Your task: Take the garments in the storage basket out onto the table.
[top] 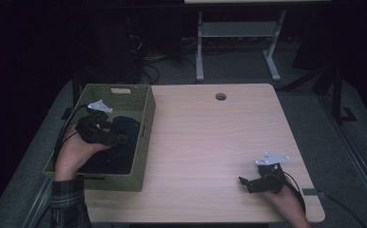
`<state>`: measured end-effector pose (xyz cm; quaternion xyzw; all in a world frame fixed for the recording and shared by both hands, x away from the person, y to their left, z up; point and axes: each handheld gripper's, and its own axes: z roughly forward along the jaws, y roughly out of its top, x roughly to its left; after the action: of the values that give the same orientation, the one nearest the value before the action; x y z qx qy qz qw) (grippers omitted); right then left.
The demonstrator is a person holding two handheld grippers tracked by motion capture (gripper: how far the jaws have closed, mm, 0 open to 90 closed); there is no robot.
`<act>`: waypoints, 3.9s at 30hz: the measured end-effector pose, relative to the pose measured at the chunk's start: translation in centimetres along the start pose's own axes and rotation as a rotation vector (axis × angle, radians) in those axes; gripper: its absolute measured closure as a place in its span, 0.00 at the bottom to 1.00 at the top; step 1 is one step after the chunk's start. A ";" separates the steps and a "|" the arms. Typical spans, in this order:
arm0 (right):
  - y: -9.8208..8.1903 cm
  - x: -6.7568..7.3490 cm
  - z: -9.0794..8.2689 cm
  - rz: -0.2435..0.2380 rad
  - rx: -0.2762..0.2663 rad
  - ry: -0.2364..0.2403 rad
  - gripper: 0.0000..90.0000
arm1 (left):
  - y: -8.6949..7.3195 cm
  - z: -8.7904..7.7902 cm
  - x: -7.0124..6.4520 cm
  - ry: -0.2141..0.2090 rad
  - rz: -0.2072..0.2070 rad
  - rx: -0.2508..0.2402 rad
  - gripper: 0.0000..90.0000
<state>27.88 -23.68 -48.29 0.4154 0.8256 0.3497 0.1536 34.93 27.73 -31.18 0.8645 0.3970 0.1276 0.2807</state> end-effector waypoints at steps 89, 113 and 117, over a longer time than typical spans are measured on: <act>0.0 0.0 0.0 0.002 0.001 0.000 0.02 | -3.1 8.4 2.8 -0.093 -0.054 0.337 0.79; 0.0 0.0 0.0 0.004 0.003 0.001 0.02 | 0.3 2.9 3.3 -0.074 -0.060 0.293 0.80; 0.0 0.0 0.0 0.004 0.002 0.001 0.02 | 1.0 1.8 3.5 -0.061 -0.052 0.282 0.80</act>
<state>27.85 -23.67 -48.28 0.4170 0.8253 0.3492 0.1519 38.59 29.15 -32.07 0.8882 0.4245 0.0370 0.1718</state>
